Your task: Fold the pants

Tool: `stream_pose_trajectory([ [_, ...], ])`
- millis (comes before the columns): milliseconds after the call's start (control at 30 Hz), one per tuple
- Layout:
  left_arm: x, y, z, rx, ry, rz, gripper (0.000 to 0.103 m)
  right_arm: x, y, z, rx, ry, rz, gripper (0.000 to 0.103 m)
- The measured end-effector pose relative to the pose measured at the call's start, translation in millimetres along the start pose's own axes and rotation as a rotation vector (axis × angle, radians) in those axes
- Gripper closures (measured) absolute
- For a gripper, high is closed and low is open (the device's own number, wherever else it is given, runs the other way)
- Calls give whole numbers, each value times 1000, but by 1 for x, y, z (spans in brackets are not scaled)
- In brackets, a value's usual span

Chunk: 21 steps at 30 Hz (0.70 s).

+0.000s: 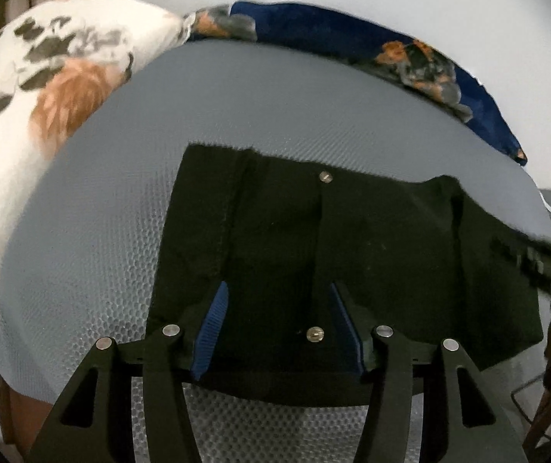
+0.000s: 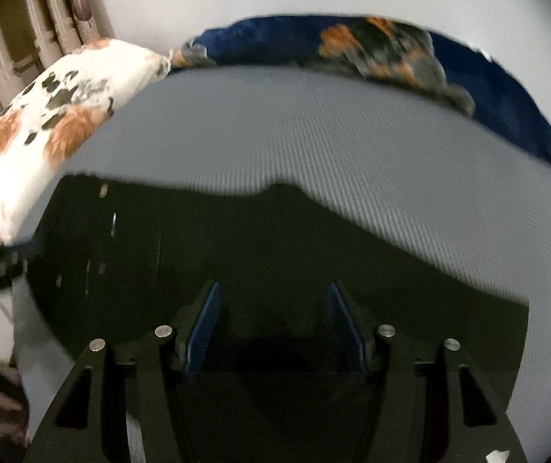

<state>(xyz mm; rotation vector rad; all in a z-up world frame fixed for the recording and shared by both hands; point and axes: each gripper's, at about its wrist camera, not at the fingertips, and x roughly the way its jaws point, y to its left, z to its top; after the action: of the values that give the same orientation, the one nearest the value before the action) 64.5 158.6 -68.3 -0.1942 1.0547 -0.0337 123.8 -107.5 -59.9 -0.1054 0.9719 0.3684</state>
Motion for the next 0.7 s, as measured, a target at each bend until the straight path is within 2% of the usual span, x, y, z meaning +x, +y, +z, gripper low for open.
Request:
stream_pose_trajectory([
  [133, 13, 2, -3, 15, 42, 12, 48, 33, 9, 28, -25, 30, -43, 48],
  [233, 18, 2, -5, 28, 46, 16, 48, 57, 5, 31, -27, 77, -94, 50],
  [333, 19, 3, -6, 10, 50, -2, 48, 69, -5, 32, -16, 82, -137, 50],
  [500, 18, 6, -5, -3, 47, -22, 48, 77, -16, 36, 32, 104, -120, 47],
  [700, -12, 28, 5, -102, -22, -145, 48, 65, -16, 37, 71, 96, -100, 44],
])
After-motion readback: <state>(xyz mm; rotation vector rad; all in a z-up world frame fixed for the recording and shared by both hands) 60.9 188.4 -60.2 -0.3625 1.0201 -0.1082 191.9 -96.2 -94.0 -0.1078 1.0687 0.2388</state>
